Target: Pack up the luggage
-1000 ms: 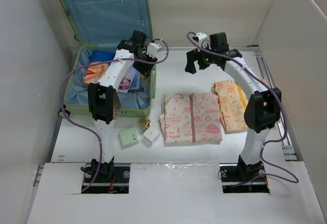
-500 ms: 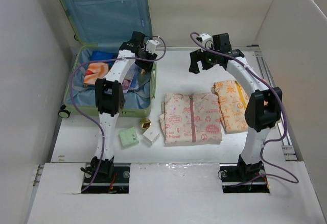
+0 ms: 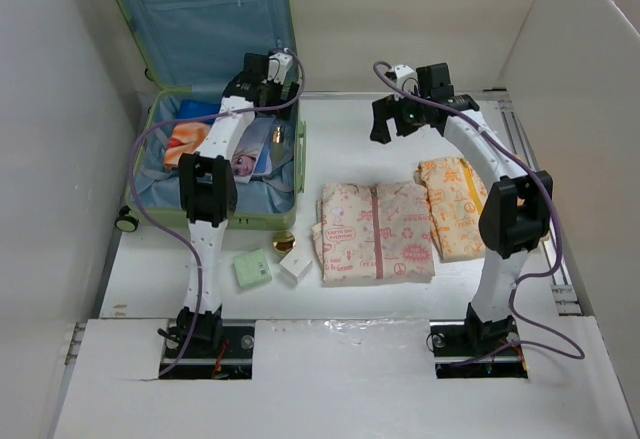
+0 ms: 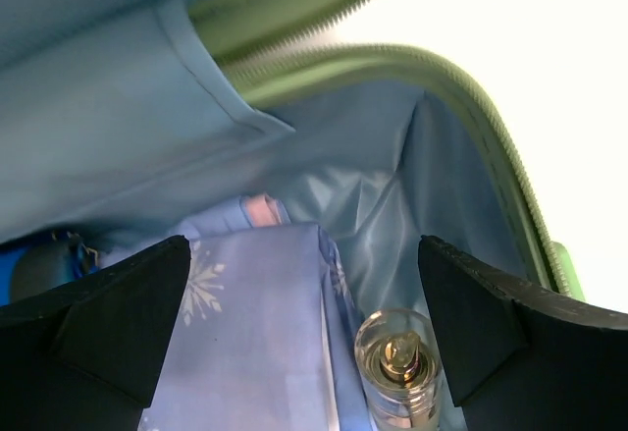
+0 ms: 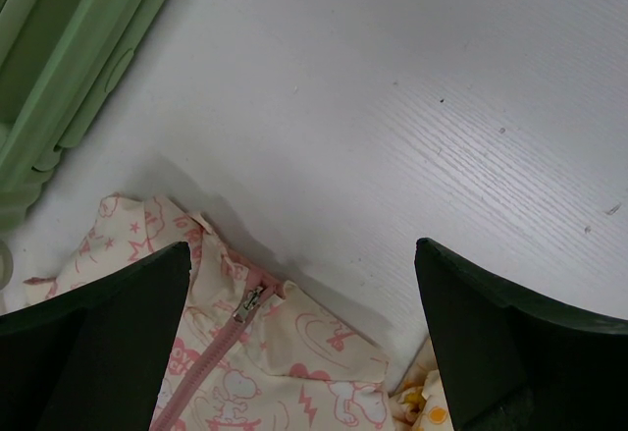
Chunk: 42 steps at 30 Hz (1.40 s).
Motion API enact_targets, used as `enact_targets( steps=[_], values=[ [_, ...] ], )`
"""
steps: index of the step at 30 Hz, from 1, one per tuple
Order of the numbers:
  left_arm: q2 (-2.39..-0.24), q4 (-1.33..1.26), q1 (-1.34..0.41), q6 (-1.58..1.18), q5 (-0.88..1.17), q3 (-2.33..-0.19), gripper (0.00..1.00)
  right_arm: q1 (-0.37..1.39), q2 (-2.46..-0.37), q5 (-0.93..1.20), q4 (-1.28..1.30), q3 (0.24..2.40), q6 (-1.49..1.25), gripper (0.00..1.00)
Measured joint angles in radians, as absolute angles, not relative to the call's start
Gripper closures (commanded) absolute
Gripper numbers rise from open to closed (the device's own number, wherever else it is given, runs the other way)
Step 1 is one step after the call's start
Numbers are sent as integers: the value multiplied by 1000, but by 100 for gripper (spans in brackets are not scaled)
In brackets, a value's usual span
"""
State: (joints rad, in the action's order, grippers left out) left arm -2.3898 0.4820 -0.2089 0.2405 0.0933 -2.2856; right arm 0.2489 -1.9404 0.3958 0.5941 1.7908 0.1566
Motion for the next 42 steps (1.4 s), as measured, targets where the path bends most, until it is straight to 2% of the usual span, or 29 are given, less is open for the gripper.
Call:
enact_targets(
  steps=[2,4,5,8,9,10,14,18,23,29,36,42],
  values=[
    [-2381,467,-207,232,106,-2286,0,250,-1940,396,596,1791,157,0],
    [-2368,459,-206,225,123,-2286,7,252,-1940,395,596,1791,156,0],
    [-2360,461,-205,225,129,-2285,27,254,-1940,395,596,1790,156,0],
    [-2330,489,-202,219,144,-2285,70,262,-1934,392,593,1782,154,0],
    [-2317,503,-199,220,157,-2279,92,263,-1925,390,593,1769,153,0],
    [-2297,513,-196,219,185,-2260,100,263,-1917,388,593,1757,153,0],
    [-2182,547,-171,236,315,-2091,100,264,-1883,385,594,1711,152,0],
    [-2173,590,-162,253,395,-2042,100,265,-1877,383,592,1706,149,0],
    [-2267,603,-177,241,410,-2074,100,270,-1877,373,595,1706,149,0],
    [-2440,555,-181,200,397,-2240,100,274,-1883,348,633,1728,150,0],
    [-2429,520,-180,198,367,-2239,100,276,-1909,343,657,1779,150,0],
    [-2263,539,-176,236,384,-2199,82,291,-1906,338,656,1772,150,0]
  ],
)
